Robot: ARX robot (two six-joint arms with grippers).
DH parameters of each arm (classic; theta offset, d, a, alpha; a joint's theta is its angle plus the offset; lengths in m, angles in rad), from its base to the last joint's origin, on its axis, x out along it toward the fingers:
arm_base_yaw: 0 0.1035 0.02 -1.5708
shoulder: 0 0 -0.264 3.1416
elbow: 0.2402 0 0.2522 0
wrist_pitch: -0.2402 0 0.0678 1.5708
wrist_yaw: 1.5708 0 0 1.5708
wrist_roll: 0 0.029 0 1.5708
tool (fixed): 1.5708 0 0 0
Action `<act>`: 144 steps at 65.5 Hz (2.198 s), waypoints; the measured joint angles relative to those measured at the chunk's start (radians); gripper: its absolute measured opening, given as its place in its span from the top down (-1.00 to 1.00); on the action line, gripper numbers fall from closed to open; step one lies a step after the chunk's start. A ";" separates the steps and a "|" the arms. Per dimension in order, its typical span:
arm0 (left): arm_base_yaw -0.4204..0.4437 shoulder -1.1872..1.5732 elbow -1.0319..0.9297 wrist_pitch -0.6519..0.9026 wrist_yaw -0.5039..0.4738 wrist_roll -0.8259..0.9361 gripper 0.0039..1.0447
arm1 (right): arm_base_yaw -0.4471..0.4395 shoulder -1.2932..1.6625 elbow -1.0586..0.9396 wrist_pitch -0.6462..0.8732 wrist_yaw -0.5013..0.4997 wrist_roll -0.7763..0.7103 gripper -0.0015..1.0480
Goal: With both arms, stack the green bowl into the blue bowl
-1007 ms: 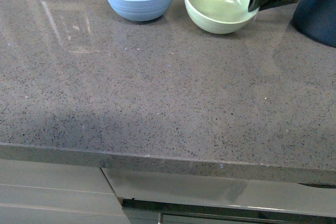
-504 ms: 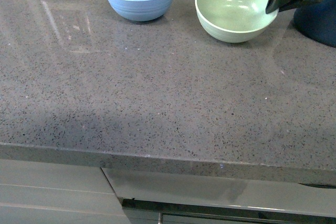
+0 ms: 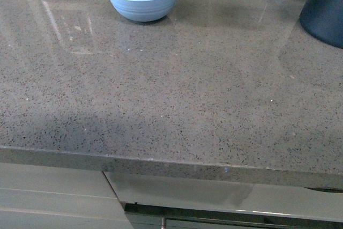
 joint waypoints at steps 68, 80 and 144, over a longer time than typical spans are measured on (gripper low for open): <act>0.000 0.000 0.000 0.000 0.000 0.000 -0.88 | 0.183 0.313 0.551 -0.232 -0.026 -0.030 0.99; 0.000 0.000 0.000 0.000 0.000 0.000 -0.88 | 0.203 0.360 0.616 -0.255 -0.026 -0.030 0.99; 0.000 0.000 0.000 0.000 0.000 0.000 -0.88 | 0.217 0.397 0.627 -0.234 -0.045 -0.018 0.54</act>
